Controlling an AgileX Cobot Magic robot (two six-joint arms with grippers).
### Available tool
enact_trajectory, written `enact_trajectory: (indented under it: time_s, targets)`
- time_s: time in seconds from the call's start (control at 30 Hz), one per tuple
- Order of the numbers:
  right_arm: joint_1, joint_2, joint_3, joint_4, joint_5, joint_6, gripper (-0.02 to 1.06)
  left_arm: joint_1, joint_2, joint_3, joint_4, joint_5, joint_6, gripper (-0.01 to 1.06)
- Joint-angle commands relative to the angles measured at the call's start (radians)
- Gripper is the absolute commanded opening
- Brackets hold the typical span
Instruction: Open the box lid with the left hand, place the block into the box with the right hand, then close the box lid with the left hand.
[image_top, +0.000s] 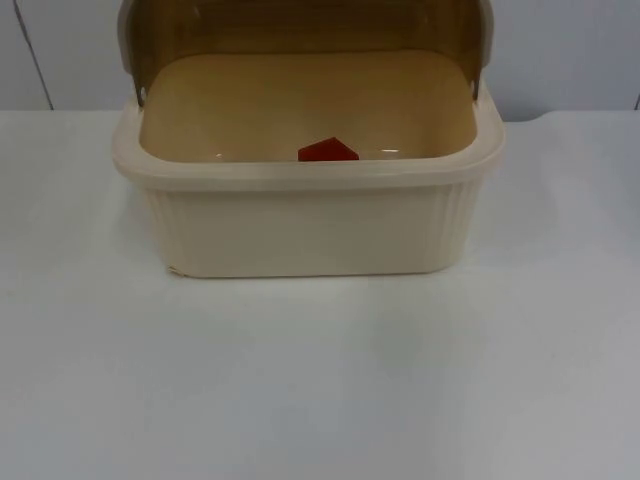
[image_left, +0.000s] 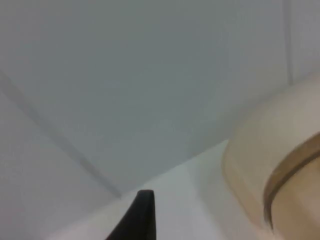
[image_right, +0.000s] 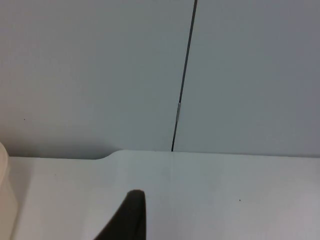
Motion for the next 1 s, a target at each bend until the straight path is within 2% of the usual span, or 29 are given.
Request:
enact_trajectory:
  time_s: [0.0,0.03,0.2,0.23,0.33,0.47,0.53,0.6,0.63,0.67,0.7,0.8,0.83,0.9,0.97]
  targets:
    - [0.004,-0.008,-0.006,0.010,-0.005,-0.004,1.04,-0.059,0.094,-0.108,-0.011,-0.002,0.134,1.05]
    - [0.004,-0.008,-0.006,0.010,-0.005,-0.004,1.04,-0.059,0.094,-0.108,-0.011,-0.002,0.134,1.05]
    - [0.004,-0.008,-0.006,0.010,-0.005,-0.004,1.04,-0.178,0.299,-0.297,0.142,-0.005,0.320,1.05]
    - [0.004,-0.008,-0.006,0.010,-0.005,-0.004,1.04,-0.178,0.299,-0.297,0.142,-0.005,0.320,1.05]
    - [0.004,-0.008,-0.006,0.010,-0.005,-0.001,1.04,-0.228,0.396,-0.362,0.297,-0.007,0.327,1.05]
    - [0.004,-0.008,-0.006,0.010,-0.005,0.015,1.04,-0.253,0.453,-0.391,0.294,-0.018,0.320,1.01]
    - [0.004,-0.008,-0.006,0.010,-0.005,0.015,1.04,-0.265,0.463,-0.391,0.277,-0.025,0.320,0.89]
    - [0.004,-0.006,-0.006,0.010,-0.005,0.015,1.04,-0.270,0.463,-0.391,0.260,-0.039,0.320,0.69]
    - [0.004,-0.006,-0.006,0.010,-0.005,0.015,1.04,-0.270,0.463,-0.391,0.260,-0.039,0.320,0.69]
    - [0.004,-0.001,-0.006,0.010,-0.003,0.015,1.04,-0.270,0.463,-0.391,0.259,-0.051,0.320,0.60]
    - [0.004,0.001,-0.006,0.010,-0.003,0.015,1.04,-0.270,0.463,-0.391,0.259,-0.063,0.320,0.44]
    - [0.004,0.001,-0.006,0.022,-0.003,0.015,1.04,-0.264,0.467,-0.391,0.254,-0.091,0.320,0.15]
    - [0.004,0.001,-0.006,0.022,-0.003,0.015,1.04,-0.264,0.467,-0.391,0.254,-0.091,0.320,0.15]
    - [0.004,0.001,-0.006,0.025,-0.003,0.015,1.04,-0.261,0.471,-0.391,0.244,-0.120,0.320,0.00]
    - [0.004,0.001,-0.006,0.025,-0.003,0.015,1.04,-0.261,0.471,-0.391,0.240,-0.152,0.320,0.00]
